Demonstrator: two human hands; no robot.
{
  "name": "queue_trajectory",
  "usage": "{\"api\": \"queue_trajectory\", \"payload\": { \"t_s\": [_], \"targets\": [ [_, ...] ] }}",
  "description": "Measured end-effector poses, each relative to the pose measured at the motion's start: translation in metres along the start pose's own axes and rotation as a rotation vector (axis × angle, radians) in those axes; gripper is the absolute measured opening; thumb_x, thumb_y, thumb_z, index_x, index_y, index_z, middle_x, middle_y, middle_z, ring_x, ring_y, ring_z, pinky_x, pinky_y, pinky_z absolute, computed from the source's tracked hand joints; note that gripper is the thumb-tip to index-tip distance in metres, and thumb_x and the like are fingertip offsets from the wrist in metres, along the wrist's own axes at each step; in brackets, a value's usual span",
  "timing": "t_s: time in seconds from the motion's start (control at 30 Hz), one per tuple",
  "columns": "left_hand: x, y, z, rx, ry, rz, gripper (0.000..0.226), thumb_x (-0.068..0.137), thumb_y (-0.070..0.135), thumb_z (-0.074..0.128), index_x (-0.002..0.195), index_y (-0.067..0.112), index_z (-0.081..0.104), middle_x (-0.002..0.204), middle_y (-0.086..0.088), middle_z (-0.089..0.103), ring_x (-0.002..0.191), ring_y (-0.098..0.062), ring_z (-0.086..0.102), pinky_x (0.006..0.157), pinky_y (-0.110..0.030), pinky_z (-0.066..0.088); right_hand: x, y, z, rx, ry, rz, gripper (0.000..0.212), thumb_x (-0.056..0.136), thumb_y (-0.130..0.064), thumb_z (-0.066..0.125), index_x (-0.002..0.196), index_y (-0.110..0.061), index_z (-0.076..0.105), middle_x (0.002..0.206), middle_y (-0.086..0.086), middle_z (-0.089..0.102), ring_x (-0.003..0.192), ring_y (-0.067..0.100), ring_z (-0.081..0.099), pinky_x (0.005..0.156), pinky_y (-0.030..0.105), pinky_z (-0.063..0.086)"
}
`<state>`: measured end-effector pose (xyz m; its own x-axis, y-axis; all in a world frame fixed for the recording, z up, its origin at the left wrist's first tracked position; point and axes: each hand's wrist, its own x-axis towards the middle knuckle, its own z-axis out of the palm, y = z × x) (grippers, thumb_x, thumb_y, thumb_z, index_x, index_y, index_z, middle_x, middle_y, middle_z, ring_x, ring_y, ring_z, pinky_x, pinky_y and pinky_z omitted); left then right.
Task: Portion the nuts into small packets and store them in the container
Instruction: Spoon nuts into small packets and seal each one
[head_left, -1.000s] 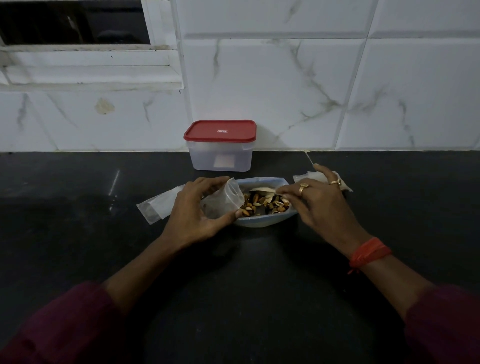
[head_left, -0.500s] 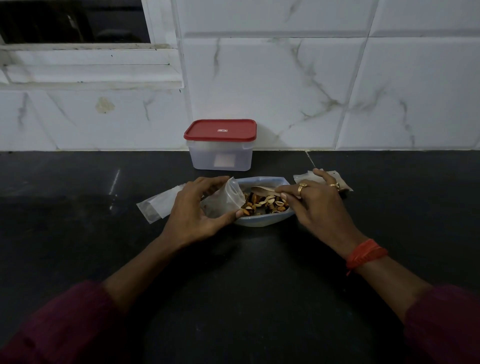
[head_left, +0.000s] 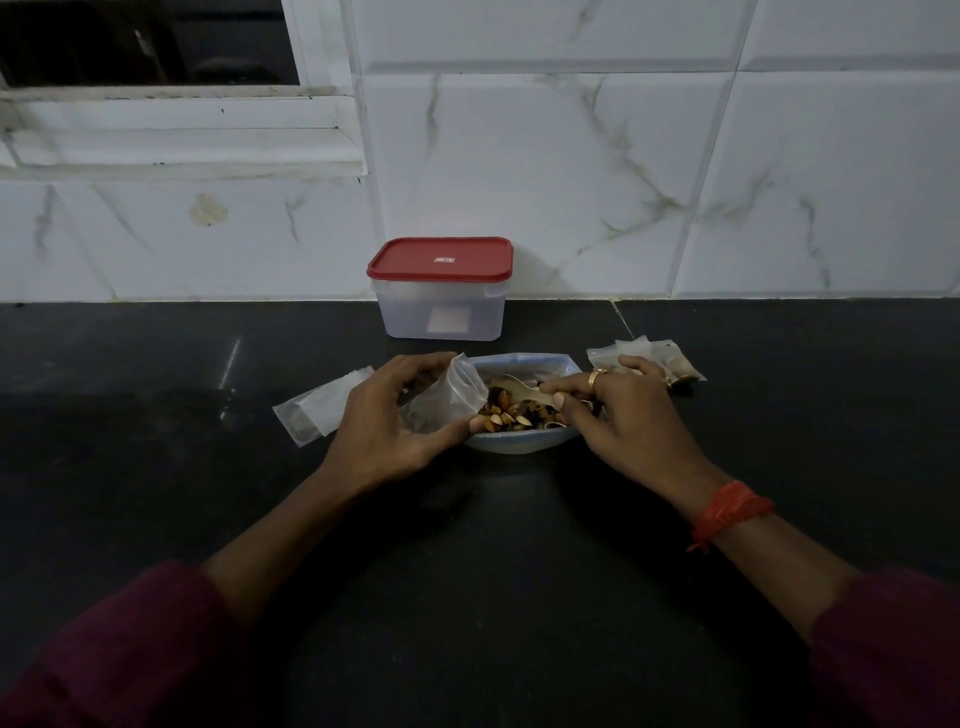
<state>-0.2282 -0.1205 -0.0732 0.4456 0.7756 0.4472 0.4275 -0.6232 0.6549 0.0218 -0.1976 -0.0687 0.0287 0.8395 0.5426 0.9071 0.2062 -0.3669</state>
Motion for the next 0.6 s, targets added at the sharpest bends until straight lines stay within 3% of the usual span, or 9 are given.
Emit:
{"api": "queue_trajectory", "payload": {
  "t_s": [0.07,0.13,0.2,0.37,0.5,0.6],
  "targets": [
    [-0.0003,0.0007,-0.0002,-0.015,0.002,-0.007,0.08,0.067,0.057,0.076,0.138,0.026,0.054,0.129,0.014,0.057,0.105,0.016,0.051,0.079,0.003,0.041,-0.0006,0.0006,-0.0006,0.016,0.011,0.053,0.021,0.097,-0.032,0.06,0.112,-0.037,0.073,0.064,-0.006,0.068,0.074,0.006,0.062,0.104,0.03,0.029],
    [-0.0005,0.0007,0.0,-0.026,0.003,-0.008,0.078,0.068,0.055,0.078,0.137,0.026,0.054,0.128,0.015,0.057,0.105,0.019,0.05,0.08,0.004,0.041,-0.0019,-0.0001,-0.0009,0.093,-0.019,0.102,0.022,0.096,-0.033,0.06,0.112,-0.036,0.074,0.066,-0.006,0.07,0.063,0.006,0.06,0.082,0.03,0.044],
    [-0.0006,0.0003,0.0003,-0.028,0.004,-0.008,0.076,0.07,0.051,0.08,0.137,0.027,0.054,0.127,0.017,0.056,0.105,0.022,0.049,0.081,0.004,0.041,-0.0029,-0.0028,-0.0009,0.137,-0.049,0.125,0.023,0.096,-0.032,0.061,0.114,-0.033,0.074,0.069,-0.007,0.072,0.056,0.007,0.058,0.063,0.028,0.048],
    [-0.0011,0.0005,0.0004,-0.045,0.003,-0.014,0.074,0.071,0.048,0.082,0.136,0.028,0.054,0.126,0.018,0.057,0.105,0.023,0.05,0.081,0.004,0.042,-0.0021,-0.0062,-0.0042,0.179,-0.116,0.18,0.021,0.097,-0.027,0.061,0.114,-0.032,0.074,0.076,-0.013,0.073,0.061,0.0,0.059,0.058,0.019,0.043],
    [-0.0003,-0.0001,0.0013,-0.07,-0.002,-0.018,0.079,0.069,0.052,0.08,0.139,0.025,0.054,0.132,0.01,0.061,0.111,0.012,0.053,0.083,0.003,0.041,-0.0024,-0.0088,-0.0053,0.226,-0.109,0.244,0.019,0.097,-0.026,0.062,0.108,-0.032,0.076,0.072,-0.011,0.072,0.069,0.012,0.066,0.067,0.031,0.055],
    [-0.0002,0.0004,0.0021,-0.083,-0.003,-0.016,0.08,0.069,0.053,0.079,0.139,0.023,0.054,0.133,0.008,0.061,0.112,0.01,0.053,0.084,0.003,0.041,-0.003,-0.009,-0.0023,0.244,-0.113,0.272,0.02,0.097,-0.026,0.062,0.11,-0.033,0.075,0.071,-0.013,0.072,0.063,0.008,0.062,0.055,0.018,0.046]
  ]
}}
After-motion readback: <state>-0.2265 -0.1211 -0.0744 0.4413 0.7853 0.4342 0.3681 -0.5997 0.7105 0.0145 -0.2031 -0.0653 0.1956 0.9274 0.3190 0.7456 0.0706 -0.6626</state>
